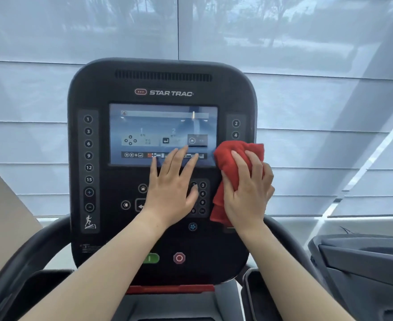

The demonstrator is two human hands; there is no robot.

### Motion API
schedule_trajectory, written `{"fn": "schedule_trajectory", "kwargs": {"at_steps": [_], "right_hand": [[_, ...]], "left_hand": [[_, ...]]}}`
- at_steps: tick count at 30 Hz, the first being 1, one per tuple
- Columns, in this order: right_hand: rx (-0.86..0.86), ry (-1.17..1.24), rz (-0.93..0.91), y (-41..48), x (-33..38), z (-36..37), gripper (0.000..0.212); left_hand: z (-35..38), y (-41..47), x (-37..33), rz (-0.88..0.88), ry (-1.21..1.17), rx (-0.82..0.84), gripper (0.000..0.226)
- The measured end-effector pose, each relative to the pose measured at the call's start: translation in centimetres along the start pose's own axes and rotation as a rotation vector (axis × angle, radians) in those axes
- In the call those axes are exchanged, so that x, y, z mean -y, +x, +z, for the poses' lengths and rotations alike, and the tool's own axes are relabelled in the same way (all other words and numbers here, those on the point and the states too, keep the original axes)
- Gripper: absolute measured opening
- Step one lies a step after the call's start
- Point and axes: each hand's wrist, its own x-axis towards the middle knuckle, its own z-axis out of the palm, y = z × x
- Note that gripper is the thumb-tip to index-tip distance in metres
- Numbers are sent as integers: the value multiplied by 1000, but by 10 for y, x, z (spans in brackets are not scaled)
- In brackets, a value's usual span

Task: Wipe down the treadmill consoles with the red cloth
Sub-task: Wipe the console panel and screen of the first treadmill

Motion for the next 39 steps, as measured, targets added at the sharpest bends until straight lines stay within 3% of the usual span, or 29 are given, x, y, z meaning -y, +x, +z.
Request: {"fn": "schedule_trajectory", "kwargs": {"at_steps": [9, 16, 25, 34, 39], "right_hand": [[-21, 42, -40, 82, 1, -14, 42], [-4, 41, -69, 42, -19, -11, 44], [-41, 81, -81, 83, -11, -12, 44], [2, 32, -108, 3, -37, -7, 49], [45, 27, -124, -29, -50, -11, 48]], "left_hand": [[-25, 86, -11, 81, 17, -153, 64], [-48, 147, -11, 59, 24, -137, 60], [-39, 147, -8, 83, 91, -87, 64], [-28, 130, -7, 99, 116, -90, 66], [-16, 72, -11, 105, 83, -7, 64]]}}
